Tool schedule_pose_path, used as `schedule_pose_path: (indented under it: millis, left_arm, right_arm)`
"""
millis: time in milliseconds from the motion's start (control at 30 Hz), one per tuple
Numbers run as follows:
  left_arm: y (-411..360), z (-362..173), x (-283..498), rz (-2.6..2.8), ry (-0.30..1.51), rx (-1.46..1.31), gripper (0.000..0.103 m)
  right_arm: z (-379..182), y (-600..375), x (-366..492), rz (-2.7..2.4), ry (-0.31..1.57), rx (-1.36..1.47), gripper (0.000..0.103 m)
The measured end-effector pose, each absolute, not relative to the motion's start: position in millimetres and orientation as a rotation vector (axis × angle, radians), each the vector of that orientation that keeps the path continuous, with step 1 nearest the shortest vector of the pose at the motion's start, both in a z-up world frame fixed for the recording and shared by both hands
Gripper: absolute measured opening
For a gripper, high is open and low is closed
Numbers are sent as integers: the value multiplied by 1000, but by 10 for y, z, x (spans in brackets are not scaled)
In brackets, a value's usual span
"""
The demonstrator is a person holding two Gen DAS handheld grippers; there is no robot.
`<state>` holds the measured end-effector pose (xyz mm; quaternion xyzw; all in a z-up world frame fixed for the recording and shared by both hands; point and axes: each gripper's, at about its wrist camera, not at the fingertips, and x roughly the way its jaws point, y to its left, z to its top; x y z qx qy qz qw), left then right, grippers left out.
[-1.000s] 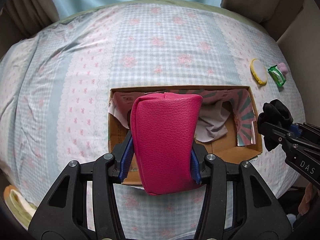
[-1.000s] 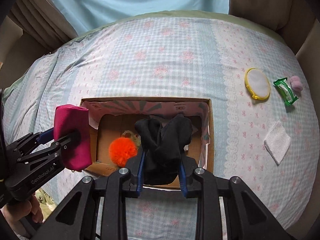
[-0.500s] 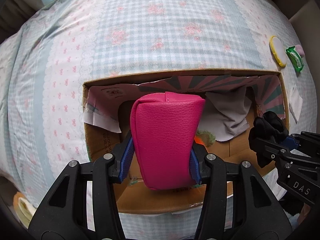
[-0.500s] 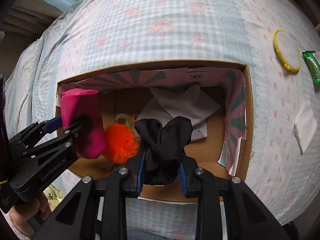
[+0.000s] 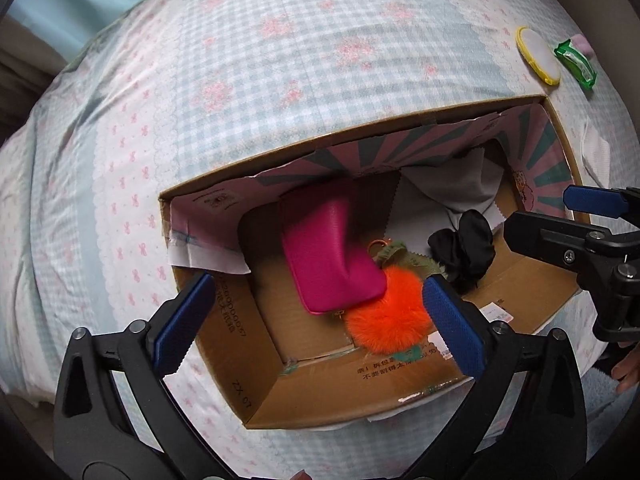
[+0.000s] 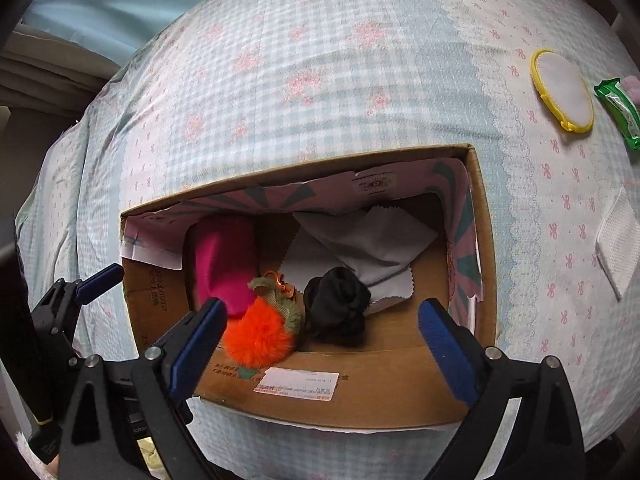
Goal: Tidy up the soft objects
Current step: 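Open both tools to drop the pouch and sock into the box, then move both tools back toward the white square cloth on the bed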
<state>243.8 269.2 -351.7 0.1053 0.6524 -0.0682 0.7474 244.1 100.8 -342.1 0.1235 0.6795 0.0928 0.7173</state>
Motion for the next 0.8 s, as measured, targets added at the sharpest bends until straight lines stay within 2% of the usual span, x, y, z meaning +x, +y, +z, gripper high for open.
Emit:
schedule_pose_path:
  millis: [467,800]
  left_arm:
    - [2710,-3204,2171,-128,1372,209,103]
    - [2671,-2700,1711,-106,1281,175,103]
  right_arm:
    - [-3162,1030,2160,248,1419,254,95]
    - [-2594,1018,1777,265,1286,149,95]
